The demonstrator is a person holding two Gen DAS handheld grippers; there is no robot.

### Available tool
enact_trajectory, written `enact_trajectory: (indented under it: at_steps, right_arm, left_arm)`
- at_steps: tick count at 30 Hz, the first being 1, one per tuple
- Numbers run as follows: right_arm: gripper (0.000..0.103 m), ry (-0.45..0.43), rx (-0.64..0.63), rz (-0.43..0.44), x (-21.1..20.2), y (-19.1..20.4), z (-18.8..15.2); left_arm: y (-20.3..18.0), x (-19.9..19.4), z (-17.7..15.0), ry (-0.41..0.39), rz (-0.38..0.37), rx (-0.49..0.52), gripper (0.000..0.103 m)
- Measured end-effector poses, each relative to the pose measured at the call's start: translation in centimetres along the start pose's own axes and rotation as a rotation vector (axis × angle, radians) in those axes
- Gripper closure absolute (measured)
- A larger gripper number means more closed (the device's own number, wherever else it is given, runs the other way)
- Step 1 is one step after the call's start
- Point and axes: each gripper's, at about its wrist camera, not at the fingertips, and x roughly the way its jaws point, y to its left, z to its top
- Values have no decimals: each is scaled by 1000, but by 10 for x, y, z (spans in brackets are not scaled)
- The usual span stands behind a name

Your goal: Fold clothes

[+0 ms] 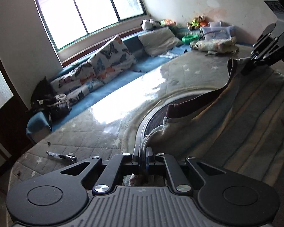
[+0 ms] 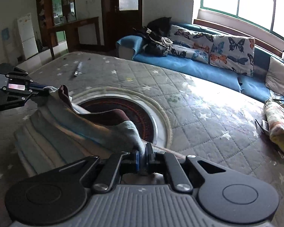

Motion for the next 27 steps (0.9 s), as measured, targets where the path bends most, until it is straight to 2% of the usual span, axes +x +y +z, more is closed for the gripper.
enact_trajectory:
  at_steps: [6, 10, 16, 18, 22, 24, 27]
  right_arm:
    - [83, 58, 55, -12, 45, -21, -2]
    - [71, 49, 109, -26, 53, -29, -7]
    - [70, -5, 159, -71, 48, -42, -1]
    - [70, -7, 173, -48, 46, -44, 1]
    - [70, -2, 138, -18, 42, -35, 3]
    - [69, 14, 106, 13, 45, -25, 4]
    - [69, 54, 86, 12, 61, -16, 7]
  left_arm:
    - [7, 33, -5, 65, -16, -30, 90]
    - [13, 41, -6, 68, 20, -63, 83]
    - [13, 46, -3, 78, 69, -105, 82]
    - [17, 43, -1, 70, 85, -120, 78]
    - [29, 38, 4, 60, 151, -165, 78]
    - [31, 34, 9, 57, 140, -203, 80]
    - [22, 27, 17, 28, 24, -216, 79]
